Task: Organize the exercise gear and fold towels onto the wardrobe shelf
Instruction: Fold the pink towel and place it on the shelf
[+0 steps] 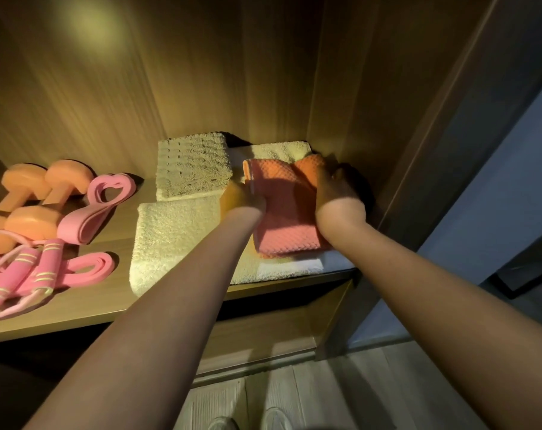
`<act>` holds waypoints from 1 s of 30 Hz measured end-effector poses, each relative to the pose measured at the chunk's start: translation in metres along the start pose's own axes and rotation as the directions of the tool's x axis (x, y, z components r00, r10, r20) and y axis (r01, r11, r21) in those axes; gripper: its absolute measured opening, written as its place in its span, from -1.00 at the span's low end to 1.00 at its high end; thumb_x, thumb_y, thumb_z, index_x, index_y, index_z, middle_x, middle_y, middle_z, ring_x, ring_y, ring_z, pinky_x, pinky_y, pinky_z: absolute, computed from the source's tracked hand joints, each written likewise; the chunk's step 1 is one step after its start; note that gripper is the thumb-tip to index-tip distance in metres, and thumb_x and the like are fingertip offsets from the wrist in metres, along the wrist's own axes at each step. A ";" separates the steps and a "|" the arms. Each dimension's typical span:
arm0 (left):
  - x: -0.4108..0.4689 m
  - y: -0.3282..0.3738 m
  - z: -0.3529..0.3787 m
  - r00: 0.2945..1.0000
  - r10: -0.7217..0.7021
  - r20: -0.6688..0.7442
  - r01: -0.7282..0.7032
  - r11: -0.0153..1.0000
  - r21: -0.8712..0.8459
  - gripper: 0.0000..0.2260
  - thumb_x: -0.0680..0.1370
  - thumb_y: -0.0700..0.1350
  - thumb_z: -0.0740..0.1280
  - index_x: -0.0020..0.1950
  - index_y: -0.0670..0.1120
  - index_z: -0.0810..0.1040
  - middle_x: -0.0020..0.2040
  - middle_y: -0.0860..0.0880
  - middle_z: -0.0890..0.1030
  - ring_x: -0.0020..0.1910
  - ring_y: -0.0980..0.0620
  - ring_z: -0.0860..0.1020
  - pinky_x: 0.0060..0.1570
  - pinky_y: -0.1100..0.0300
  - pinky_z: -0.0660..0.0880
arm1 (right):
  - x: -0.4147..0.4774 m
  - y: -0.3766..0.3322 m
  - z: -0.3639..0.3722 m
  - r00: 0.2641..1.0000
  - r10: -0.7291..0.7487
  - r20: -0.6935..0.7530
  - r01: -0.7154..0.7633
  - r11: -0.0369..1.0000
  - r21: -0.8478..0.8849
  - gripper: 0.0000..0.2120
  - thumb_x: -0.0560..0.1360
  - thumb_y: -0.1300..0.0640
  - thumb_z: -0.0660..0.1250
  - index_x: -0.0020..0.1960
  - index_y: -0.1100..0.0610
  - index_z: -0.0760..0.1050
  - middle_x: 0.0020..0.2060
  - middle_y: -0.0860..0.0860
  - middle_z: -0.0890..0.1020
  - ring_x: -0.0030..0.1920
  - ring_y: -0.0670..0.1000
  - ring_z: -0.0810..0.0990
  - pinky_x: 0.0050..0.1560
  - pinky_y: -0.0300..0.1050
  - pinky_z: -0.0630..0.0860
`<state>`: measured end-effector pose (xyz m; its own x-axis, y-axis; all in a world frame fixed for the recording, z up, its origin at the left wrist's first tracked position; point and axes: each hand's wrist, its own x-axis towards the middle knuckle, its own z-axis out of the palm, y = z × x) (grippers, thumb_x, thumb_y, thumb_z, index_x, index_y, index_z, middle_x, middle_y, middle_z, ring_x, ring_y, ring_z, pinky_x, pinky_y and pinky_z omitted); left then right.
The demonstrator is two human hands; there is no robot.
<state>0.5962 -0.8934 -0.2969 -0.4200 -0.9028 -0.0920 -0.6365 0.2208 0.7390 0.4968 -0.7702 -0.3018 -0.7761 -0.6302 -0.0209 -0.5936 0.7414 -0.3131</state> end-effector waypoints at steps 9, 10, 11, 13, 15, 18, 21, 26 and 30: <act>-0.012 0.007 0.011 0.911 0.413 0.017 -0.377 0.815 0.440 -0.39 0.60 -0.12 0.22 0.59 -0.12 0.02 0.57 -0.10 0.09 0.54 -0.11 0.09 0.47 -0.03 0.20 | 0.012 -0.002 0.000 0.988 -0.157 0.013 0.157 0.988 -0.001 -0.28 0.56 0.35 0.11 0.60 0.10 -0.17 0.58 0.00 -0.18 0.51 0.14 0.16 0.45 0.05 0.26; -0.015 0.007 0.014 0.874 0.476 0.104 -0.460 0.737 0.495 -0.39 0.63 -0.08 0.18 0.60 -0.10 -0.05 0.61 -0.05 -0.02 0.58 -0.07 -0.04 0.52 -0.03 0.06 | 0.015 -0.002 0.002 0.975 -0.217 0.038 0.216 0.976 0.022 -0.29 0.57 0.32 0.13 0.60 0.10 -0.16 0.59 0.02 -0.18 0.52 0.14 0.15 0.47 0.03 0.22; -0.018 0.004 0.019 0.851 0.483 0.206 -0.511 0.672 0.535 -0.41 0.66 -0.01 0.10 0.60 -0.09 -0.10 0.61 -0.03 -0.12 0.58 -0.04 -0.15 0.54 -0.04 -0.07 | 0.016 -0.002 0.006 0.964 -0.255 0.079 0.254 0.967 0.018 -0.32 0.60 0.26 0.12 0.60 0.13 -0.17 0.58 0.05 -0.18 0.55 0.14 0.04 0.51 0.02 0.12; -0.019 -0.008 0.029 0.863 0.399 0.310 -0.504 0.651 0.567 -0.43 0.67 0.12 -0.08 0.60 -0.06 -0.20 0.59 -0.01 -0.25 0.55 -0.01 -0.29 0.52 -0.08 -0.24 | 0.019 0.000 0.019 0.956 -0.244 0.161 0.251 0.968 -0.024 -0.40 0.67 0.10 0.00 0.59 0.15 -0.24 0.57 0.07 -0.23 0.57 0.09 -0.21 0.56 0.01 -0.10; -0.015 -0.018 0.035 0.885 0.345 0.312 -0.465 0.658 0.593 -0.41 0.64 0.18 -0.18 0.58 -0.05 -0.28 0.57 -0.03 -0.32 0.53 -0.03 -0.34 0.50 -0.11 -0.30 | 0.021 0.002 0.031 0.962 -0.216 0.167 0.229 0.972 -0.059 -0.43 0.68 0.03 -0.11 0.58 0.16 -0.28 0.57 0.07 -0.26 0.56 0.07 -0.26 0.55 -0.02 -0.21; -0.012 -0.021 0.040 0.896 0.325 0.303 -0.444 0.643 0.624 -0.37 0.61 0.23 -0.19 0.57 -0.02 -0.33 0.56 -0.07 -0.35 0.52 -0.08 -0.37 0.48 -0.15 -0.32 | 0.023 0.007 0.037 0.974 -0.156 0.164 0.165 0.985 -0.041 -0.40 0.67 -0.06 -0.14 0.56 0.16 -0.34 0.55 0.06 -0.32 0.55 0.05 -0.31 0.52 -0.04 -0.25; -0.008 -0.021 0.037 0.921 0.268 0.282 -0.389 0.669 0.634 -0.33 0.58 0.30 -0.20 0.57 0.00 -0.33 0.57 -0.03 -0.34 0.54 -0.14 -0.31 0.47 -0.24 -0.28 | 0.025 0.014 0.037 0.975 -0.077 0.210 0.078 0.997 0.001 -0.35 0.66 -0.15 -0.13 0.56 0.12 -0.37 0.54 0.01 -0.35 0.57 0.07 -0.20 0.52 0.01 -0.10; -0.017 -0.015 0.031 0.950 0.207 0.234 -0.312 0.607 0.731 -0.25 0.53 0.38 -0.26 0.57 -0.04 -0.32 0.57 -0.05 -0.33 0.53 -0.21 -0.32 0.37 -0.33 -0.37 | 0.022 0.017 0.034 0.974 -0.059 0.221 0.054 0.998 0.026 -0.35 0.65 -0.17 -0.15 0.56 0.09 -0.37 0.55 0.00 -0.32 0.57 0.11 -0.08 0.51 0.07 0.00; -0.034 -0.014 0.026 0.877 0.405 0.260 -0.445 0.478 0.757 -0.30 0.55 0.29 -0.20 0.58 -0.05 -0.24 0.57 -0.15 -0.29 0.52 -0.17 -0.35 0.37 -0.31 -0.40 | 0.026 0.014 0.026 0.977 -0.068 0.203 0.084 0.994 -0.074 -0.37 0.66 -0.11 -0.14 0.57 0.15 -0.32 0.56 0.02 -0.31 0.57 0.10 -0.14 0.52 0.05 -0.03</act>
<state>0.6023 -0.8562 -0.3215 -0.7939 -0.6064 0.0452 -0.6072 0.7867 -0.1109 0.4744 -0.7822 -0.3312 -0.6747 -0.7127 -0.1918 -0.6710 0.7006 -0.2427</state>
